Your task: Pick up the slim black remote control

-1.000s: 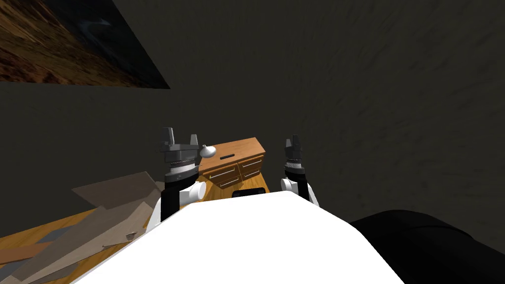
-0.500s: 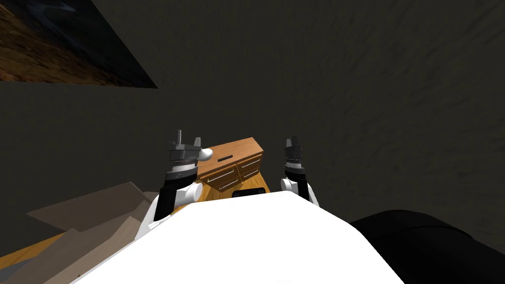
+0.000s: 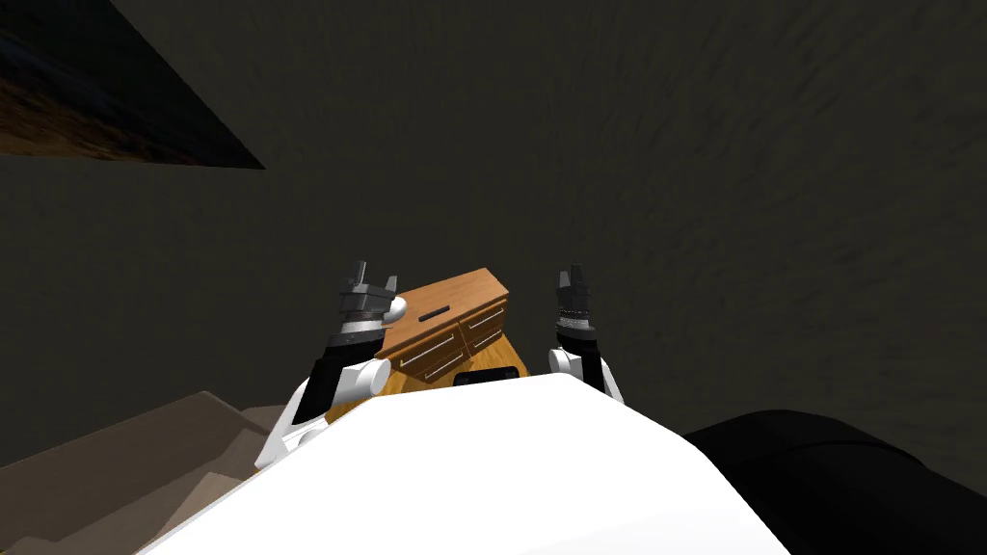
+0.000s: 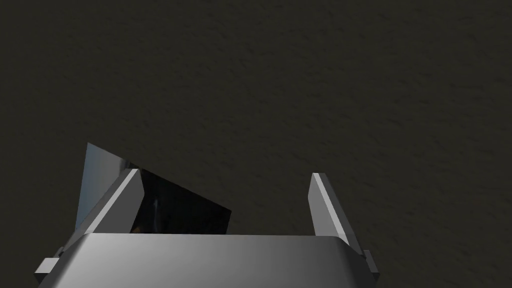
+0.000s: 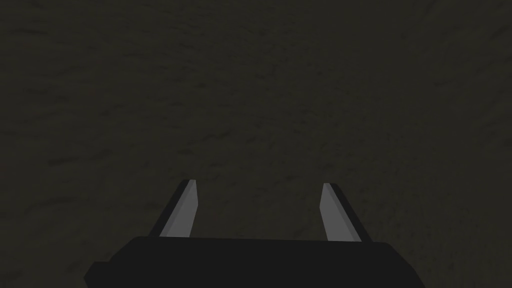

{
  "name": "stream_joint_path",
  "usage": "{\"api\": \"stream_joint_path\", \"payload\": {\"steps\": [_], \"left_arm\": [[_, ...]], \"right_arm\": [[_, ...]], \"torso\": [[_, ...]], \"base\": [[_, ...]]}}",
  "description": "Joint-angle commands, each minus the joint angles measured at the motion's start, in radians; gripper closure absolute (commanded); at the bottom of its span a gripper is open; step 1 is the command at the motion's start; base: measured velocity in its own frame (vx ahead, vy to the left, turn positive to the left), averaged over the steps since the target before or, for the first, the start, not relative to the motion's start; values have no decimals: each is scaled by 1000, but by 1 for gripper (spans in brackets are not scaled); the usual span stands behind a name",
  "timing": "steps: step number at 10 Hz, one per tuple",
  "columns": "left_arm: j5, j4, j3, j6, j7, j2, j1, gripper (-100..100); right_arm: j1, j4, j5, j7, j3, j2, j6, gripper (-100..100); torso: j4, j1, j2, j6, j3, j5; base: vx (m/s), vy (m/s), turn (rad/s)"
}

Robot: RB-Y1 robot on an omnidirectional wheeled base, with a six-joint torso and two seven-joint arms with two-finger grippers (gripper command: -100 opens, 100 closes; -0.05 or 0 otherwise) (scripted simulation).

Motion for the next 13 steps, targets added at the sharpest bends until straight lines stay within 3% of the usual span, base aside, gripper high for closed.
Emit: {"api": "stream_joint_path", "payload": {"steps": [1, 2, 6, 7, 8, 9, 10, 11, 12, 13], "left_arm": [[41, 20, 13, 50, 12, 22, -3, -100], [41, 20, 13, 53, 12, 22, -3, -100], [156, 85, 42, 176, 44, 76, -3, -100], [158, 85, 42, 190, 44, 76, -3, -100], [201, 110, 52, 223, 56, 94, -2, -100], [201, 110, 52, 238, 56, 94, -2, -100], [246, 136, 61, 275, 70, 112, -1, -100], [246, 136, 61, 287, 70, 112, -1, -100], [286, 164, 71, 325, 83, 131, 0, -100], [292, 164, 71, 336, 83, 131, 0, -100]], "right_arm": [[0, 0, 0, 0, 0, 0, 0, 0], [0, 0, 0, 0, 0, 0, 0, 0], [0, 0, 0, 0, 0, 0, 0, 0], [0, 0, 0, 0, 0, 0, 0, 0], [0, 0, 0, 0, 0, 0, 0, 0], [0, 0, 0, 0, 0, 0, 0, 0], [0, 0, 0, 0, 0, 0, 0, 0], [0, 0, 0, 0, 0, 0, 0, 0], [0, 0, 0, 0, 0, 0, 0, 0], [0, 0, 0, 0, 0, 0, 0, 0]], "torso": [[0, 0, 0, 0, 0, 0], [0, 0, 0, 1, 0, 0], [0, 1, 0, 0, 0, 0], [0, 1, 0, 0, 0, 0], [0, 0, -1, 0, 0, 0], [0, 0, -1, 1, -1, 0], [0, -1, -1, 0, -1, 0], [0, 0, -1, 0, -1, 0], [0, -1, -1, -1, -1, 0], [0, -1, -1, 0, -1, 0]], "base": [[-13, 57, -232], [-11, 45, -133], [-14, 58, -255], [-11, 47, -129], [-8, 39, -300], [-10, 43, -128], [-12, 43, -284], [-12, 44, -129], [-12, 40, -260], [-10, 41, -135]]}}
